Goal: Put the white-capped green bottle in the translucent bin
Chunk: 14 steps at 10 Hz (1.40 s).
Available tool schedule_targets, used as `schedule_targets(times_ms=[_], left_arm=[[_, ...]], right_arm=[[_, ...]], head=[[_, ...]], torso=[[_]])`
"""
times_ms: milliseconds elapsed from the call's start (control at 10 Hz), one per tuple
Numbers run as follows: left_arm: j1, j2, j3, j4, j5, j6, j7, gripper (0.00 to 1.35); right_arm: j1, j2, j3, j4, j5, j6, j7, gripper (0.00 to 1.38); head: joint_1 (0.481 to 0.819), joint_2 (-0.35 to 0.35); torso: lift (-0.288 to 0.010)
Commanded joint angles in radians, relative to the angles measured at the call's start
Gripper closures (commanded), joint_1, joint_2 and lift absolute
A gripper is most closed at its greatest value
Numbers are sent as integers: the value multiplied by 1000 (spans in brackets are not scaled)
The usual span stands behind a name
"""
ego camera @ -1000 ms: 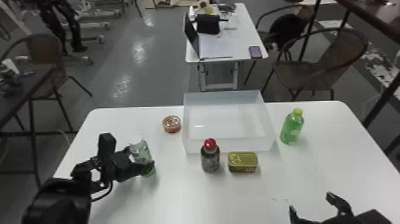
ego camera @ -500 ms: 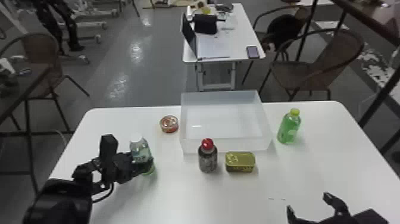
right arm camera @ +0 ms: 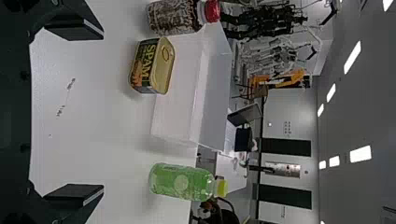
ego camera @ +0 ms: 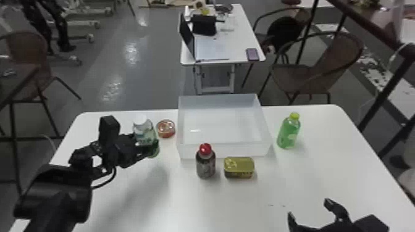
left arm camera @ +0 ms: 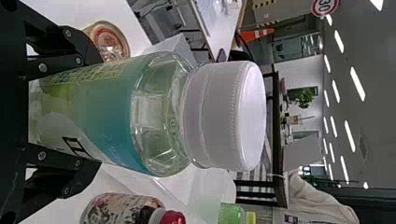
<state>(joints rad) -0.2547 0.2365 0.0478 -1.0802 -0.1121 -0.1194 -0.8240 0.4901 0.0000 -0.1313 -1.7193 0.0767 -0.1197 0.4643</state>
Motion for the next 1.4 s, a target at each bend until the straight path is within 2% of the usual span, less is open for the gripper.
schedule_targets(times_ms=[0,100,300,500,600,800,1000,1200,1300], left_arm=[[-18,-5,-42,-27,49,-5,-1,825],[-43,-8,-85,-32,69,9,-1,825],[-89,-22,-152,-61,40,27,0,825],[-140,-23,-183,-52,-26,9,5,825],[-166,-28,-180,-6,-52,-8,9,825],[-256,-46,-166,135,-190,-19,8,825],[-354,-45,-175,310,-247,-105,23,825],[-396,-48,-201,401,-293,-129,85,825],[-416,-49,-220,419,-353,-132,91,825]], right_arm=[[-4,1,1,6,-3,0,0,134],[-5,1,1,7,-8,0,0,134],[-8,1,1,12,-9,0,2,134],[-38,1,2,40,-11,0,13,136],[-47,1,2,46,-9,0,14,136],[-50,1,2,55,-11,0,14,136],[-84,1,10,89,-8,0,22,134],[-114,1,19,121,-5,0,27,134],[-134,1,27,139,-6,0,31,134]], head=[[695,25],[695,8],[695,-29],[695,-71],[695,-77],[695,-71],[695,-58],[695,-36],[695,-28]], torso=[[-29],[-29],[-29],[-29],[-29],[-29],[-29],[-29],[-29]])
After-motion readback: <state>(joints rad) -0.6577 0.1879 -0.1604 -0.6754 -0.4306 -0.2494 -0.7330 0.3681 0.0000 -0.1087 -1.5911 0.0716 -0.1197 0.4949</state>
